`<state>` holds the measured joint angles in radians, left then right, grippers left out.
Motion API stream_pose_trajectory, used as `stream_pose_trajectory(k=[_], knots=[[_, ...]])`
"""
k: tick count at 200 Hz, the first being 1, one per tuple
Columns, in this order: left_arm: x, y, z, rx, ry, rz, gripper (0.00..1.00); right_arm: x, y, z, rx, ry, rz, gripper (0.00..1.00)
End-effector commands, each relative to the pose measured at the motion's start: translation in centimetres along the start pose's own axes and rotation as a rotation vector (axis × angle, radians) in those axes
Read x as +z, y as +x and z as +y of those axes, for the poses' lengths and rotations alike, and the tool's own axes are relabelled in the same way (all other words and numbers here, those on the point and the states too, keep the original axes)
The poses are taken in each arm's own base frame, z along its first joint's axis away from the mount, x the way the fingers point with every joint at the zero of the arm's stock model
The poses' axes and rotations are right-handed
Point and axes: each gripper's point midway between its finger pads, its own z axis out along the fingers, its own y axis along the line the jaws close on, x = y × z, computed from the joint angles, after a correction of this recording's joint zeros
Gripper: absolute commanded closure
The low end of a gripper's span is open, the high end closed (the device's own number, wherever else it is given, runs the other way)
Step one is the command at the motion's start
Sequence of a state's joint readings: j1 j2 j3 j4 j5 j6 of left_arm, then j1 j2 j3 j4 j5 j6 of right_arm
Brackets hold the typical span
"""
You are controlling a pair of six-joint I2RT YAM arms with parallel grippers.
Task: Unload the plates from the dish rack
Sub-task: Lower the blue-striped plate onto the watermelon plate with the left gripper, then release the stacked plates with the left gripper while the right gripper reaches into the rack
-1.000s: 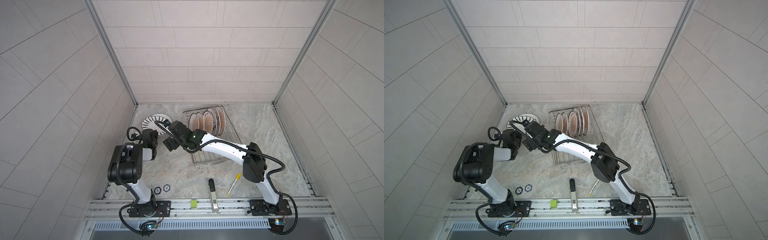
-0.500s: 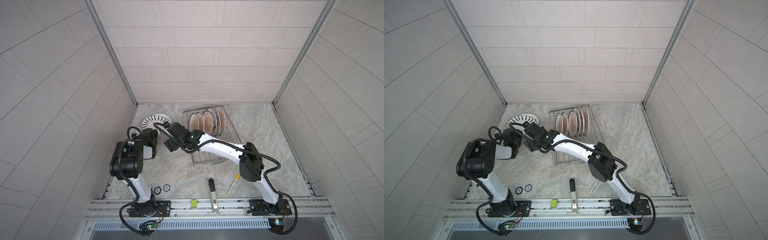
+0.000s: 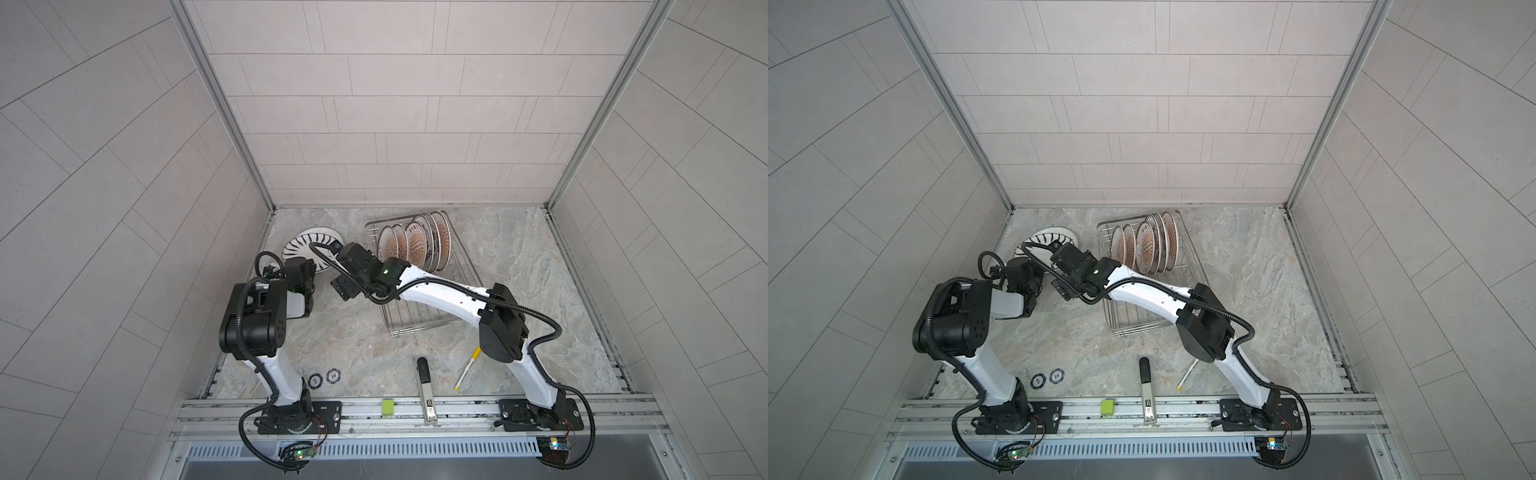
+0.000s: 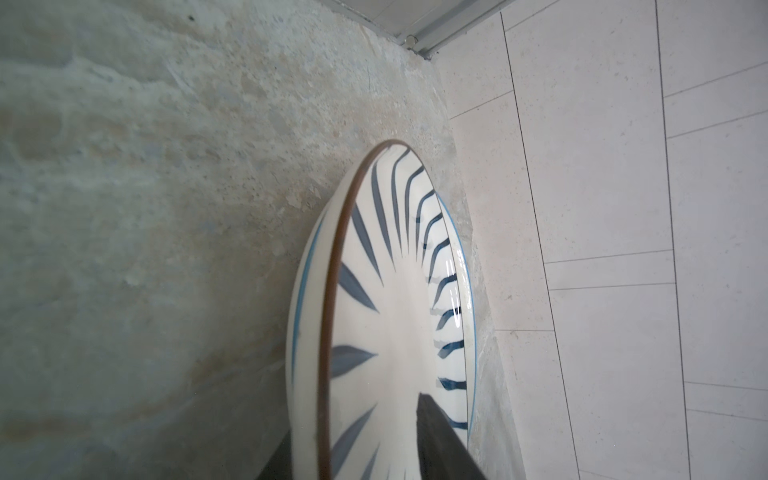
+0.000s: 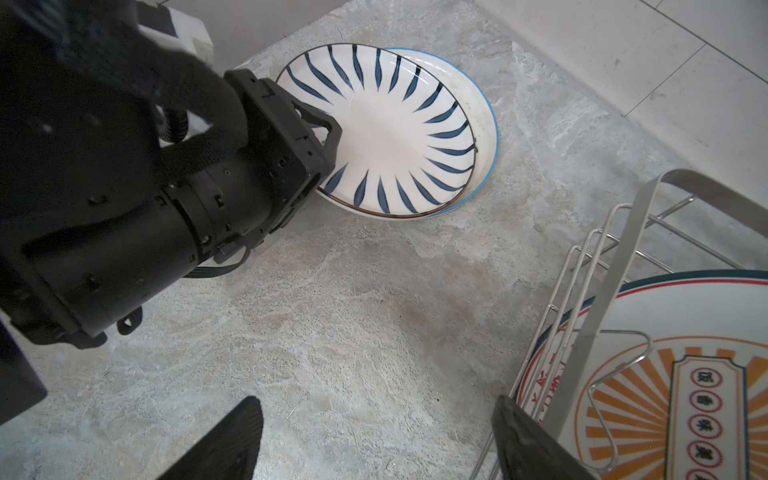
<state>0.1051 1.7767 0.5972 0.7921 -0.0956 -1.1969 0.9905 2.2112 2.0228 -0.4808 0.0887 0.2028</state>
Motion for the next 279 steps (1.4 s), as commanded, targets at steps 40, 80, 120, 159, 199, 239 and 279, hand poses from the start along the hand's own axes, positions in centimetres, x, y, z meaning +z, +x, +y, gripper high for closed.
stream_pose_trajectory(k=[40,80,120,159,199,239,279], knots=[[-0.4,-2.7,-0.9,0.086,-0.014,-0.109,0.47,-0.1,0.5,-0.8,0.028,0.014,0.020,0.13],[-0.3,-3.0,-0.7,0.116,-0.040,-0.121,0.57,0.0,0.7,-1.0,0.035,0.014,0.026,0.14],[-0.1,-3.1,-0.3,0.168,-0.072,-0.139,0.68,0.0,0.6,-0.9,0.039,0.004,0.025,0.15],[-0.4,-3.3,0.0,0.185,-0.102,-0.161,0.65,0.0,0.6,-0.9,0.039,0.005,0.024,0.15],[-0.8,-3.4,0.0,0.176,-0.093,-0.170,0.64,-0.2,0.7,-1.0,0.035,0.006,0.027,0.16],[-3.7,-4.4,-1.7,0.161,-0.025,-0.193,0.47,-1.6,-0.5,-0.9,0.012,0.007,-0.007,0.16],[-6.9,-4.0,-3.6,0.116,0.103,-0.150,0.26,-5.4,-1.9,-0.8,0.018,-0.003,-0.095,0.16]])
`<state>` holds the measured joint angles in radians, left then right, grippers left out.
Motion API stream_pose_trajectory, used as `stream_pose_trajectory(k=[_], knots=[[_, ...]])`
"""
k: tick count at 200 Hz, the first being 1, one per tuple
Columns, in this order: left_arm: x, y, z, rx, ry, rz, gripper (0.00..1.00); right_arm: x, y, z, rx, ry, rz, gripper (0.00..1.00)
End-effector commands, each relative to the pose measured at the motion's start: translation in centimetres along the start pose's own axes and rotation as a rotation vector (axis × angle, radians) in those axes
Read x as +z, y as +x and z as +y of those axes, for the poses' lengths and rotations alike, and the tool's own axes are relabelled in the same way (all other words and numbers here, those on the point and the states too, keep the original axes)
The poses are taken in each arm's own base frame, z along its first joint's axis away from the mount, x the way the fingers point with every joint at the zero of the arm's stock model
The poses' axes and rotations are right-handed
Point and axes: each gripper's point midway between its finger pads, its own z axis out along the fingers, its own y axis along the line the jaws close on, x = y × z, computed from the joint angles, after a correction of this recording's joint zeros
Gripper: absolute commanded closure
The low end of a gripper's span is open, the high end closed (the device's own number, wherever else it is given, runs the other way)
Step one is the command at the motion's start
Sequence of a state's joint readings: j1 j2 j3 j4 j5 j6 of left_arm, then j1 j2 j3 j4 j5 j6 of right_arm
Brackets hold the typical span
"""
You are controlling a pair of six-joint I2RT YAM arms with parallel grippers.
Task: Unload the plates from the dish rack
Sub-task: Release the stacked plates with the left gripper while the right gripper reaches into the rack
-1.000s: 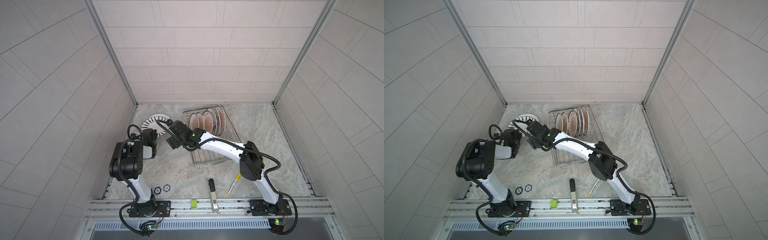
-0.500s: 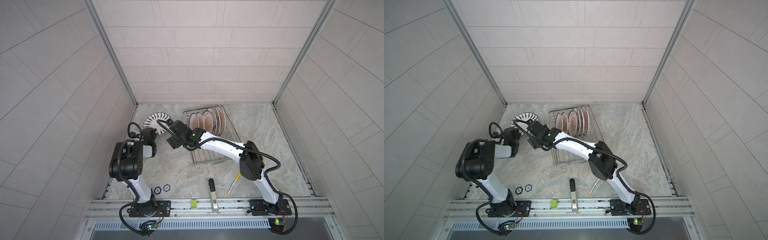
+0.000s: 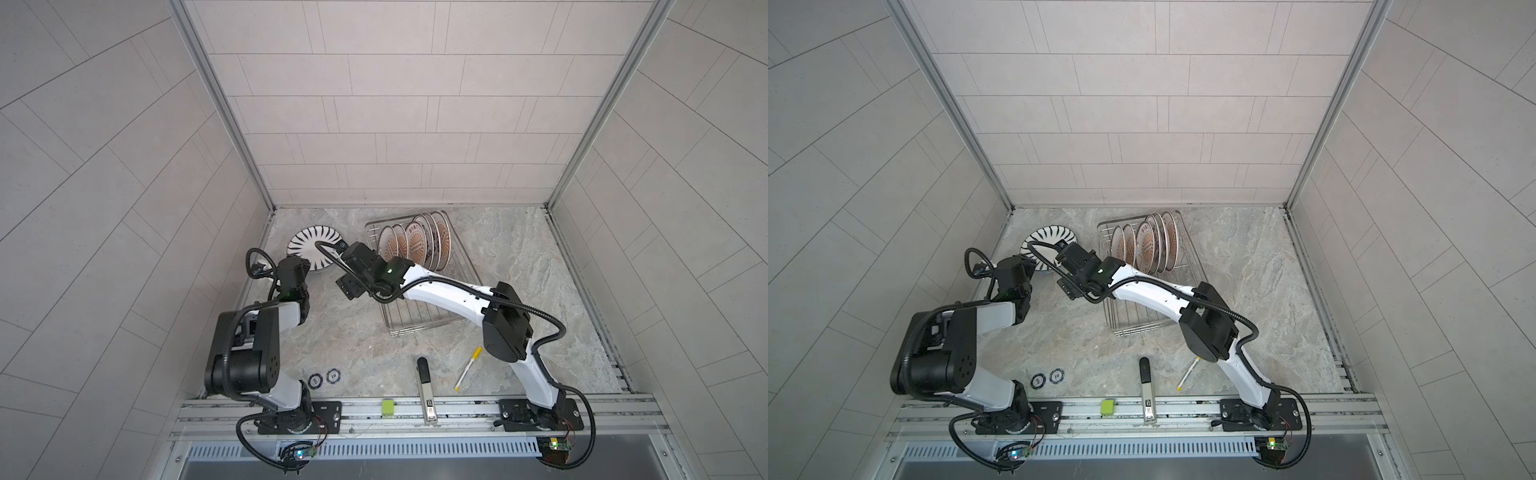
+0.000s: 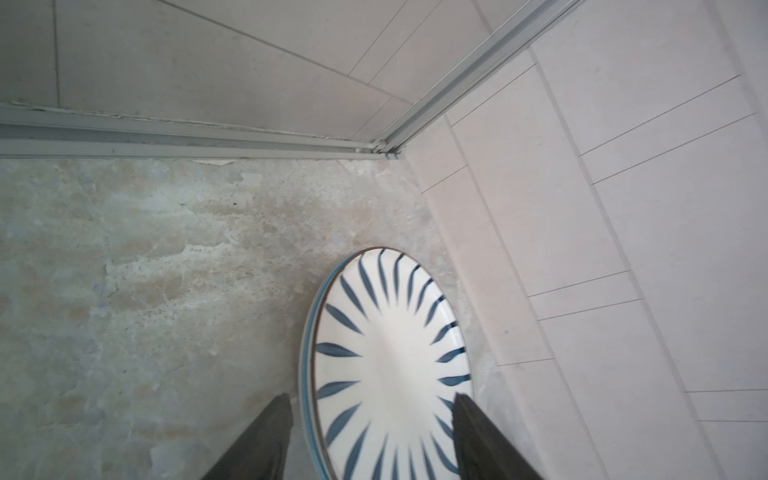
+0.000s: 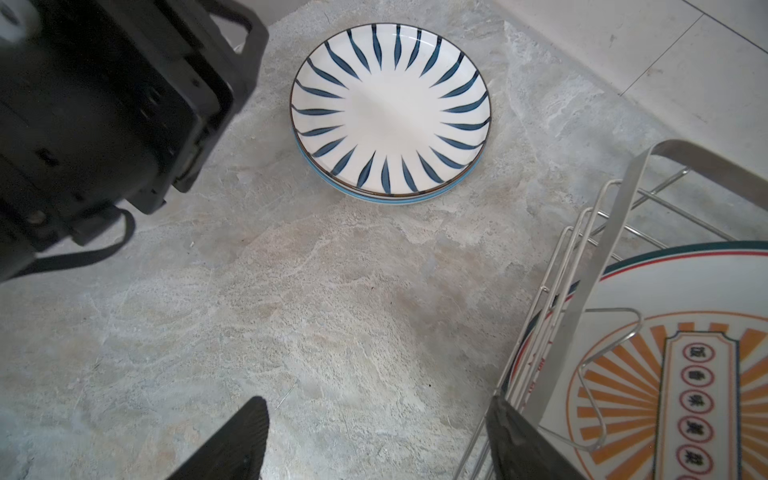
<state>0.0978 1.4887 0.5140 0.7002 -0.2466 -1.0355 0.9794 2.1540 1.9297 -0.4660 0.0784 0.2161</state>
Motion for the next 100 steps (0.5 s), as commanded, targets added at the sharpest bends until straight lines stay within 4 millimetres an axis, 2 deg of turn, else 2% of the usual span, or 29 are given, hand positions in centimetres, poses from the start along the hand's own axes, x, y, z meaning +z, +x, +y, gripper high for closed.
stream_pose_trajectory(k=[1,20,40,80,100], knots=[[-1.6,0.2,-0.8,-0.028,0.072,0.025,0.26,-4.8,-3.0,0.1,0.001,-0.005,-0.118,0.16],[-2.8,0.6,-2.4,-0.059,0.166,0.064,0.18,-7.5,-3.2,0.2,0.001,-0.001,-0.159,0.16],[-4.5,1.3,-4.5,-0.026,0.245,0.116,0.00,-10.2,-2.9,-0.5,0.007,0.048,-0.199,0.14],[-9.4,2.7,-8.6,0.036,0.408,0.182,0.00,-14.7,-1.5,-4.2,0.037,0.189,-0.272,0.01],[-12.4,3.9,-10.9,0.068,0.519,0.229,0.00,-16.8,-0.3,-5.7,0.050,0.227,-0.294,0.00]])
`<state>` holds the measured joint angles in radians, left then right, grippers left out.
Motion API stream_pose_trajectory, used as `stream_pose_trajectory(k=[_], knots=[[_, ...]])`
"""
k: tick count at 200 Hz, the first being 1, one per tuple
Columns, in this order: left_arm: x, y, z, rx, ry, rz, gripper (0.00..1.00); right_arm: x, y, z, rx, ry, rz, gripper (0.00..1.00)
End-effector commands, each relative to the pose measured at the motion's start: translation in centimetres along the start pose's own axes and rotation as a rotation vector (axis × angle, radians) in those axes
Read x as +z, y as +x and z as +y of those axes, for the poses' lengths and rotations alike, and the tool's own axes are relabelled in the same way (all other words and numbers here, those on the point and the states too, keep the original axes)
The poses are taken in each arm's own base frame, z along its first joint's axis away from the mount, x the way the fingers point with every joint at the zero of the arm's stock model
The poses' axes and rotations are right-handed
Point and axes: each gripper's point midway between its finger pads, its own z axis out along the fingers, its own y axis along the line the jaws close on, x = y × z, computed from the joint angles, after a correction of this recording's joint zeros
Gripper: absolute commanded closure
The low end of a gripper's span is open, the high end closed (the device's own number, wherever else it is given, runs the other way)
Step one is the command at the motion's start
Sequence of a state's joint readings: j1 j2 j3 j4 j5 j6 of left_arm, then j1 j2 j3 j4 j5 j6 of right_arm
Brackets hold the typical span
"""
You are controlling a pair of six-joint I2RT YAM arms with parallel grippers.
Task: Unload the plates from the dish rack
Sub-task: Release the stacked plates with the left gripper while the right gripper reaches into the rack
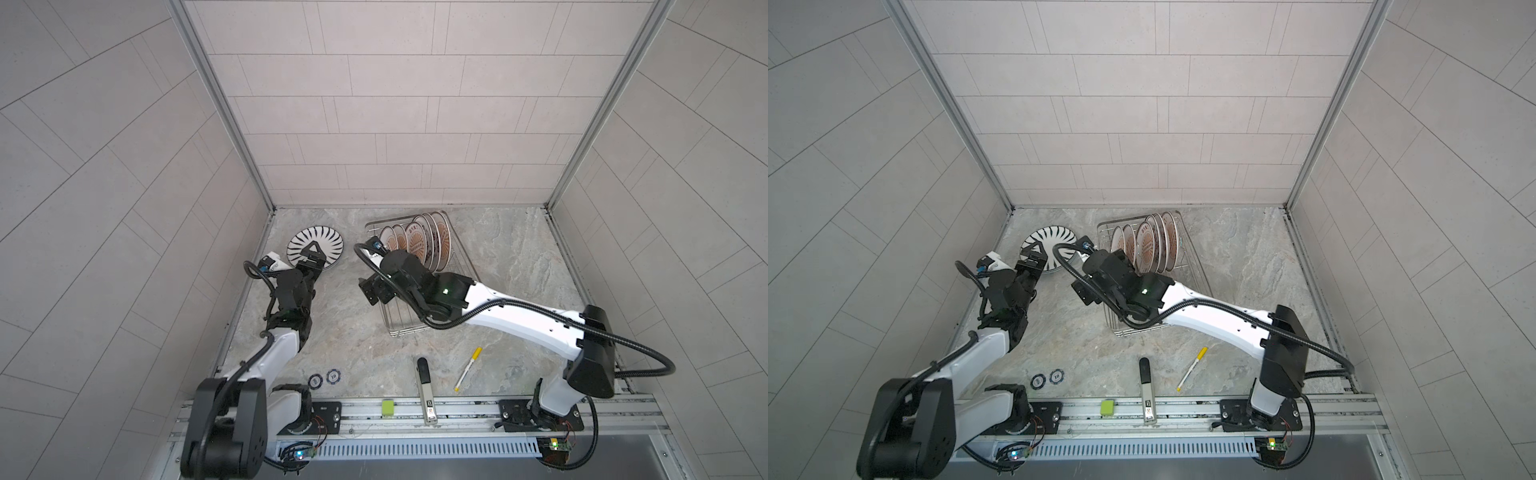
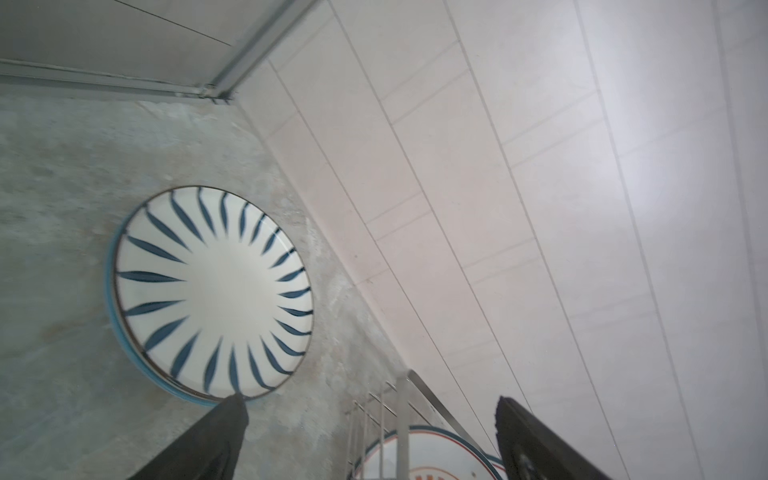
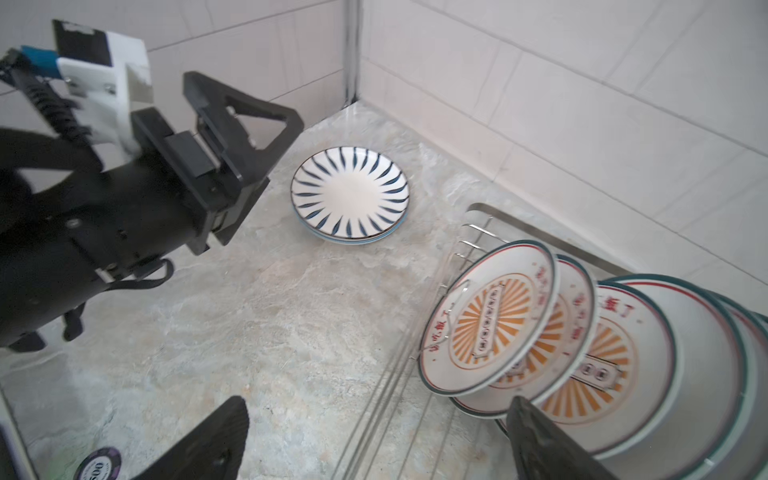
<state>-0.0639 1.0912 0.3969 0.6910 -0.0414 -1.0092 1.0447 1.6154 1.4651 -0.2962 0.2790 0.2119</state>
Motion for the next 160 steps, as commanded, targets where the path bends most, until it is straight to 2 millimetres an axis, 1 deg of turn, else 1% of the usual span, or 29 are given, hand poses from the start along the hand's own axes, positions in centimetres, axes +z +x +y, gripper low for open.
stream_pose_trajectory(k=[1,24,44,59,79,88,101,112,138,146,160], knots=[[-1.8,2.2,-2.6,0.061,0.100,0.077,0.00,-1.6,0.5,-3.1,0.009,0.116,-0.032,0.00],[-4.3,3.7,-7.1,0.088,0.307,0.131,0.00,-3.8,1.3,-5.5,0.038,0.174,-0.046,0.00],[-6.7,5.8,-10.4,0.147,0.441,0.201,0.00,-5.3,2.0,-7.8,0.073,0.225,-0.062,0.00],[-8.4,7.6,-12.4,0.210,0.502,0.259,0.00,-5.7,2.6,-9.4,0.104,0.229,-0.062,0.02],[-10.1,9.7,-14.6,0.253,0.583,0.332,0.00,-5.6,3.3,-11.2,0.164,0.201,-0.039,0.07],[-10.8,10.4,-15.4,0.254,0.620,0.363,0.00,-5.4,3.5,-12.0,0.193,0.197,-0.026,0.08],[-11.2,11.3,-16.0,0.252,0.641,0.389,0.00,-5.1,3.6,-13.0,0.206,0.201,-0.011,0.09],[-11.6,12.4,-16.3,0.293,0.662,0.403,0.00,-4.6,3.7,-13.6,0.217,0.199,0.006,0.15],[-12.4,14.5,-16.7,0.309,0.694,0.446,0.00,-2.7,4.1,-15.1,0.248,0.200,0.057,0.41],[-12.5,15.1,-16.9,0.310,0.703,0.464,0.00,-2.2,4.0,-15.5,0.250,0.210,0.067,0.45],[-12.7,16.3,-17.4,0.317,0.722,0.502,0.00,-1.2,4.0,-16.0,0.243,0.225,0.089,0.49]])
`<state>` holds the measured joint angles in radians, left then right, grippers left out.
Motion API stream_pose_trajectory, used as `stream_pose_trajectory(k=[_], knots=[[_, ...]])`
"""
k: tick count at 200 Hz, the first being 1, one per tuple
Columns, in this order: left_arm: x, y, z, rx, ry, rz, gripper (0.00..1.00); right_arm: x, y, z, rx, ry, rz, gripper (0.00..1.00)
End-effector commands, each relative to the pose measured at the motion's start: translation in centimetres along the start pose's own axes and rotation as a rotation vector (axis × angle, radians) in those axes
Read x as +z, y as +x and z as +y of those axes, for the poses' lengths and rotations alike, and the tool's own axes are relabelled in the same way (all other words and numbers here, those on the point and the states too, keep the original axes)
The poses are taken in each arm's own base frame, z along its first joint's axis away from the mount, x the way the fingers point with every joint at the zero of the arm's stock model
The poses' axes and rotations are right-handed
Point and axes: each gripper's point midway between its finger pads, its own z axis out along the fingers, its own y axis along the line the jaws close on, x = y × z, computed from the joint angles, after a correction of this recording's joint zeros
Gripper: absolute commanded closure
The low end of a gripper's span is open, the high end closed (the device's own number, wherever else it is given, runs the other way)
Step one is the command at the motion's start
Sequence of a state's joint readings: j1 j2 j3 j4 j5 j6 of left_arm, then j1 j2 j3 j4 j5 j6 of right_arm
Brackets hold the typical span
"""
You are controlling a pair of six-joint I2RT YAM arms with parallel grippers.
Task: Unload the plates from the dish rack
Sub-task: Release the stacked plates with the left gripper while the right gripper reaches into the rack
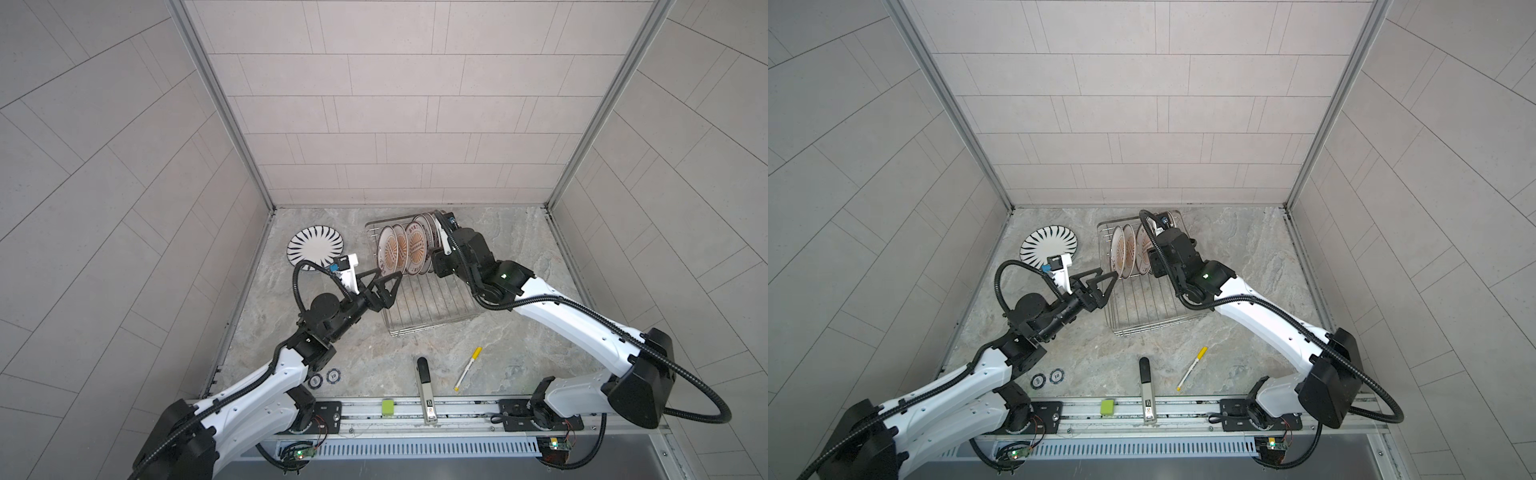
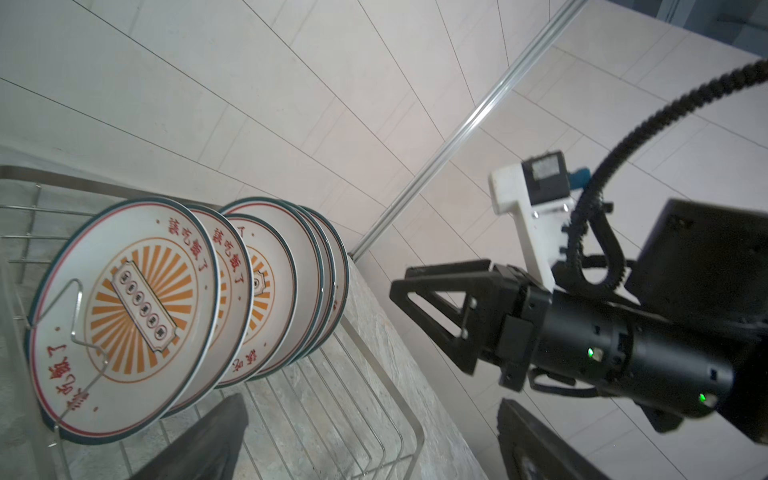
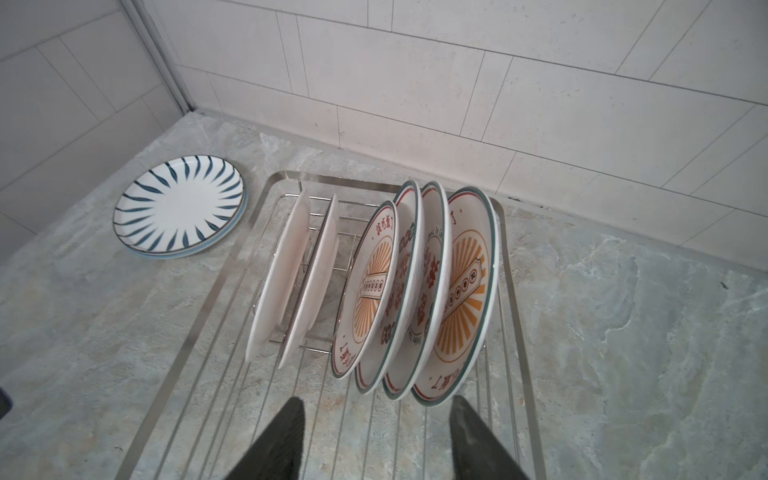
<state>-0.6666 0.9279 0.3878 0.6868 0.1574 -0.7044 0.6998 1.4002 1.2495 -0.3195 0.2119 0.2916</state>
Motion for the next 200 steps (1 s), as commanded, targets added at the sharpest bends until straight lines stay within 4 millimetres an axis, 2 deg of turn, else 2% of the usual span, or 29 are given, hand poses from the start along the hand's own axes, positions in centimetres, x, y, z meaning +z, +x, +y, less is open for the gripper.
stream_pose_trajectory(k=[1,16,69,106,148,200], knots=[[0.9,-0.6,-2.3,0.042,0.075,-0.008,0.00,1.3,0.0,0.1,-0.001,-0.008,0.048,0.49],[1.5,0.4,-2.7,0.052,0.090,0.024,0.00,2.4,-0.2,-0.4,-0.006,0.031,0.074,0.58],[2.6,1.9,-1.9,0.050,0.068,0.046,0.00,5.7,-0.5,-1.3,-0.026,0.115,0.138,0.67],[3.4,3.2,-2.2,0.063,0.078,0.078,0.01,7.0,-0.4,-2.1,-0.043,0.192,0.171,0.73],[3.1,3.0,-1.4,0.081,0.030,0.058,0.01,7.9,0.0,-2.4,-0.035,0.192,0.186,0.77],[3.2,3.3,-1.6,0.078,0.035,0.067,0.01,9.9,0.7,-2.2,-0.034,0.199,0.214,0.83]])
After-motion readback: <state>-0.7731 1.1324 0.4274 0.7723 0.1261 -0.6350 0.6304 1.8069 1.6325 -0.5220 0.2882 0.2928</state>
